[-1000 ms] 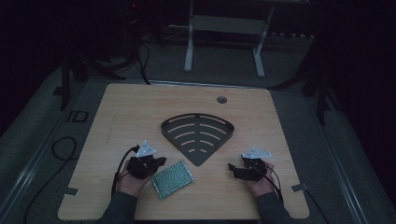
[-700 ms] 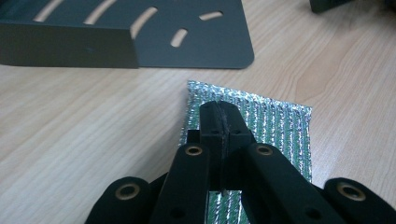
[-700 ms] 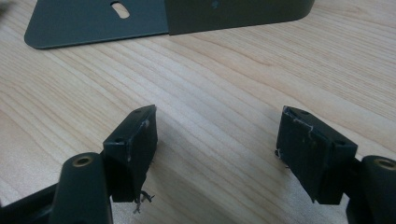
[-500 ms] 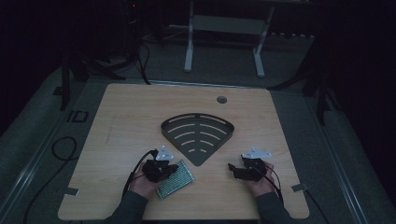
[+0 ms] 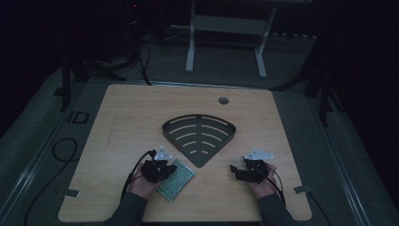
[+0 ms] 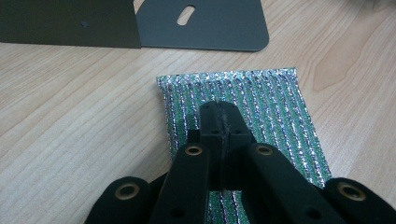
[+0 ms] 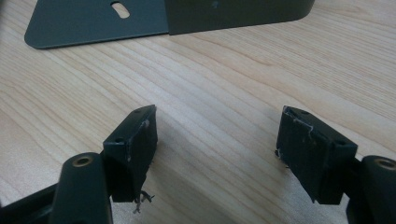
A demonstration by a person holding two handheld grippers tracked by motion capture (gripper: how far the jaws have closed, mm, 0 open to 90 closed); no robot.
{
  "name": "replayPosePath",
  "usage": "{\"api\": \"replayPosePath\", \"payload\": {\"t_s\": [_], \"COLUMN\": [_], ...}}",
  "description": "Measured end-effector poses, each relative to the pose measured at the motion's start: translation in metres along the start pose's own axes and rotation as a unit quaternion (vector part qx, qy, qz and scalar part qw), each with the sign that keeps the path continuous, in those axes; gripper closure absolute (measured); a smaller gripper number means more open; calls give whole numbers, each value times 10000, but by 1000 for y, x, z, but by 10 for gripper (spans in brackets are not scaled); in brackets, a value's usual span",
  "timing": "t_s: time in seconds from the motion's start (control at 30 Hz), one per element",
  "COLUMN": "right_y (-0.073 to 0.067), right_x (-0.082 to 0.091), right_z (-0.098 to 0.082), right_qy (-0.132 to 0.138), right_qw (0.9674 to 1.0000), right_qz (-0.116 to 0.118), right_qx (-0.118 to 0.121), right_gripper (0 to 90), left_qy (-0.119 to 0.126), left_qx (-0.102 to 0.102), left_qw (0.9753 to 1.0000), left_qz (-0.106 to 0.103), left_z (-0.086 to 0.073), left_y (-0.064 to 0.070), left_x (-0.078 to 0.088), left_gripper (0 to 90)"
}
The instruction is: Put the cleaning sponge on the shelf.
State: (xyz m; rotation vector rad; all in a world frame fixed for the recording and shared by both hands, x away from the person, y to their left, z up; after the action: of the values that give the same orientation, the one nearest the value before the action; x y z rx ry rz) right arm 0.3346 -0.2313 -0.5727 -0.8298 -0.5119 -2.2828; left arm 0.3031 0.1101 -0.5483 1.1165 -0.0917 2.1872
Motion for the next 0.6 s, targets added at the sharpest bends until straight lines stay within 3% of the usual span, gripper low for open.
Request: {"api": "replayPosePath", "payload": {"t_s": [0.27,0.53,0.6], "right_y": [0,0,0], "right_x": [0,0,0], "right_z": [0,0,0], "right_qy": [0,-3,-2], "right_qw": [10000,10000,10000], "right_qz": [3,3,3], "right_qx": [-1,4,3], "right_gripper": [283,283,283], "left_qy": [-83,-676,-676], "left_qx": [152,559,559], "left_qw": [9998,9961,9961], "left_qz": [-6,-18,-18], "left_z": [6,16,16], "left_y": [-2,-14,-14], "left_x": [15,25,25], "left_gripper": [755,683,682]}}
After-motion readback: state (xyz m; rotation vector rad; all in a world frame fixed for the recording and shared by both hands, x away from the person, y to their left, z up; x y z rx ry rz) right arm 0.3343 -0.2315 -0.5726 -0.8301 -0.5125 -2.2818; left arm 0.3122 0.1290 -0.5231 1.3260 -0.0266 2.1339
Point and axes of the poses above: each handheld gripper's, and its own axes: x roughly backward along the jaws, z roughly out of its top, y roughly to its right, the point moved 2 cm from there along -x, roughly forward along the jaws, and after that the axes turned 10 degrees about x, right-handed, at the moved point
